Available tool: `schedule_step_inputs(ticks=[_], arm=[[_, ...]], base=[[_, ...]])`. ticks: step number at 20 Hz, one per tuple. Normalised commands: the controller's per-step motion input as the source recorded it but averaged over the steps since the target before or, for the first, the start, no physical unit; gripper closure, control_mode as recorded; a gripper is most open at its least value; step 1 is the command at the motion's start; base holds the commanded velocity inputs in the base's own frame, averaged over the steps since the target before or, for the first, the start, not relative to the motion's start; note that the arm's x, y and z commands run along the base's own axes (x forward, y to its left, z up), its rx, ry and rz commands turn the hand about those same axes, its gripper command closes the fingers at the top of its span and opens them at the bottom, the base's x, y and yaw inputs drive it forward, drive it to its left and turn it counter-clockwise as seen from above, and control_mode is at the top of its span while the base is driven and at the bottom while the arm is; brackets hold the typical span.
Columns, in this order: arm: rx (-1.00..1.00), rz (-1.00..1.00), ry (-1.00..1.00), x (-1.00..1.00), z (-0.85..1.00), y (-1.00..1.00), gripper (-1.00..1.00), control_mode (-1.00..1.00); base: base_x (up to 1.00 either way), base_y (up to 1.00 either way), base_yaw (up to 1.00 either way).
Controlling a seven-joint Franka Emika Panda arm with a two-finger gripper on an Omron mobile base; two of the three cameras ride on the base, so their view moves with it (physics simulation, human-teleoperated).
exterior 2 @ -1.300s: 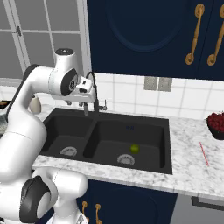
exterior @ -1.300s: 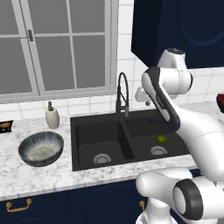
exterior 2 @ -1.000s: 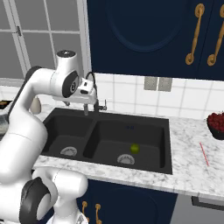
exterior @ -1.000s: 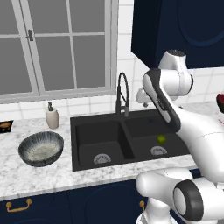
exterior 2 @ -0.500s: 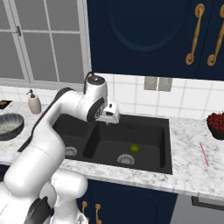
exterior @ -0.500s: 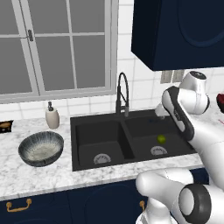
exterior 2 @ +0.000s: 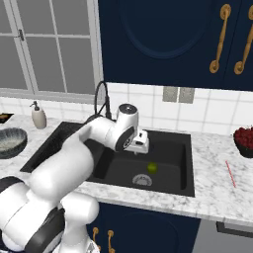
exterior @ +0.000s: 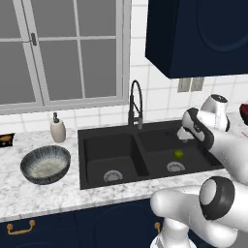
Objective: Pick the lime from the sink and place it in the bowl. Then pick the bowl and place it in the microwave. Then close the microwave door and press the start button.
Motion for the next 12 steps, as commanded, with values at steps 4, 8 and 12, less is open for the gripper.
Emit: schedule_step_inputs(ticks=[4,8,12], arm=[[0.01,0.00,0.20,0.45,-0.56,-0.52,-1.00,-1.00],[0.01,0.00,0.18,0.53,-0.53,-0.46,-1.00,-1.00],[0.00,0.00,0.13,0.57,-0.49,-0.39,-1.00,-1.00]], base=[[0.00,0.00,0.00],[0.00,0.00,0.00],[0.00,0.00,0.00]])
